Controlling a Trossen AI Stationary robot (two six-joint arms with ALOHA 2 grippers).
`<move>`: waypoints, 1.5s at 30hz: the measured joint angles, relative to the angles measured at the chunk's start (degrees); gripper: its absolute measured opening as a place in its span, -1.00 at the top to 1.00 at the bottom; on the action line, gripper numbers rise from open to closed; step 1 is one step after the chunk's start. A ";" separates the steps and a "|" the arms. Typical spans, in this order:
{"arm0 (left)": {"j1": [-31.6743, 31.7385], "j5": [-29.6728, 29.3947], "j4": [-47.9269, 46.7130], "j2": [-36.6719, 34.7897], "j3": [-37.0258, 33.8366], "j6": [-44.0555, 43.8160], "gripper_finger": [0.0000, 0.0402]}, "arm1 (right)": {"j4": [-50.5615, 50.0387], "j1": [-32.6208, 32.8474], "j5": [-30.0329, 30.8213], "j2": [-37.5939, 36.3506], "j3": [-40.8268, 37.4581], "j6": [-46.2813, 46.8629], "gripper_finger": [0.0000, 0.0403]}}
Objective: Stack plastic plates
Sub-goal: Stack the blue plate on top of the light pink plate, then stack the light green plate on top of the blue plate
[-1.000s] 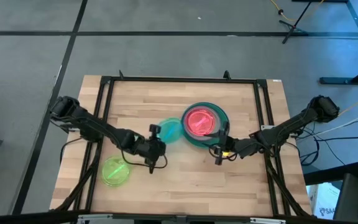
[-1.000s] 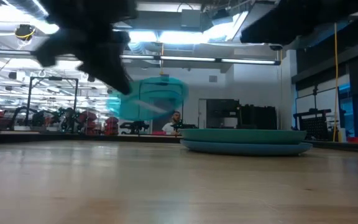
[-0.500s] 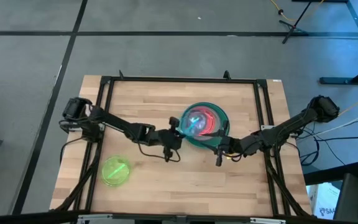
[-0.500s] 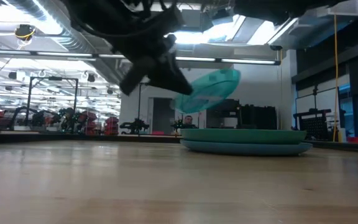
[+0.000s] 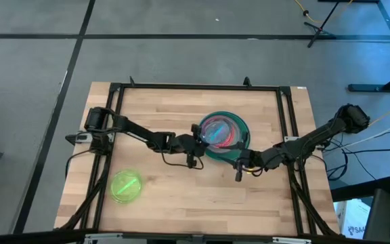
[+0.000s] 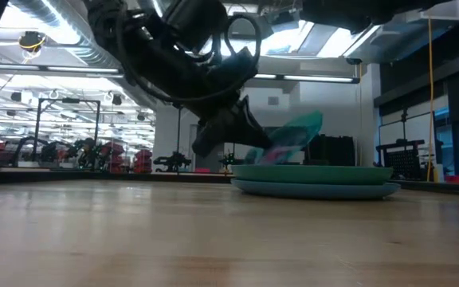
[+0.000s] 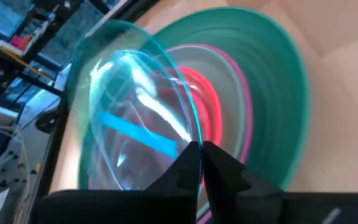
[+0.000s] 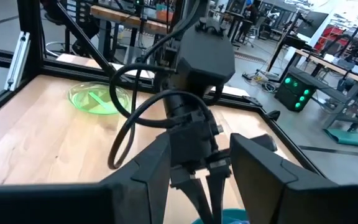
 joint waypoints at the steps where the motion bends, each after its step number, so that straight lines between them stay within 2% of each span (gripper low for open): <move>1: 0.04 -0.37 0.04 -0.02 0.00 -0.16 0.91 | -0.12 0.00 -0.02 0.00 0.00 0.02 0.23; 6: -0.72 -1.40 -0.05 -0.41 0.00 -0.33 0.68 | -0.42 0.00 0.00 0.00 0.00 0.04 0.23; 12: -6.30 -11.16 -6.41 -3.82 0.00 -2.07 0.45 | -0.75 0.00 0.00 0.00 0.00 0.04 0.23; 17: -12.59 -11.25 -17.22 -10.36 0.02 -12.54 0.42 | -0.99 0.00 -0.01 0.00 0.00 0.05 0.23; 20: -16.95 -7.45 -26.34 -14.95 0.07 -23.41 0.42 | -1.37 0.00 0.00 0.00 0.00 0.11 0.23; 27: -26.21 4.37 -44.91 -22.20 0.07 -55.71 0.42 | -2.04 0.00 -0.01 0.00 0.00 1.79 0.23; 30: -29.43 9.36 -52.32 -22.60 0.07 -69.91 0.42 | -2.02 0.00 -0.01 0.00 0.00 1.81 0.23; 36: -33.73 17.26 -63.71 -20.61 -0.01 -92.49 0.42 | -2.01 0.00 0.00 0.00 0.00 2.92 0.23; 40: -34.45 23.38 -66.12 -17.91 0.00 -98.74 0.45 | -2.04 0.00 -0.01 0.00 0.00 3.07 0.23; 45: -34.59 27.72 -68.17 -13.86 0.00 -101.83 0.45 | -2.43 0.00 0.00 0.00 0.00 4.12 0.23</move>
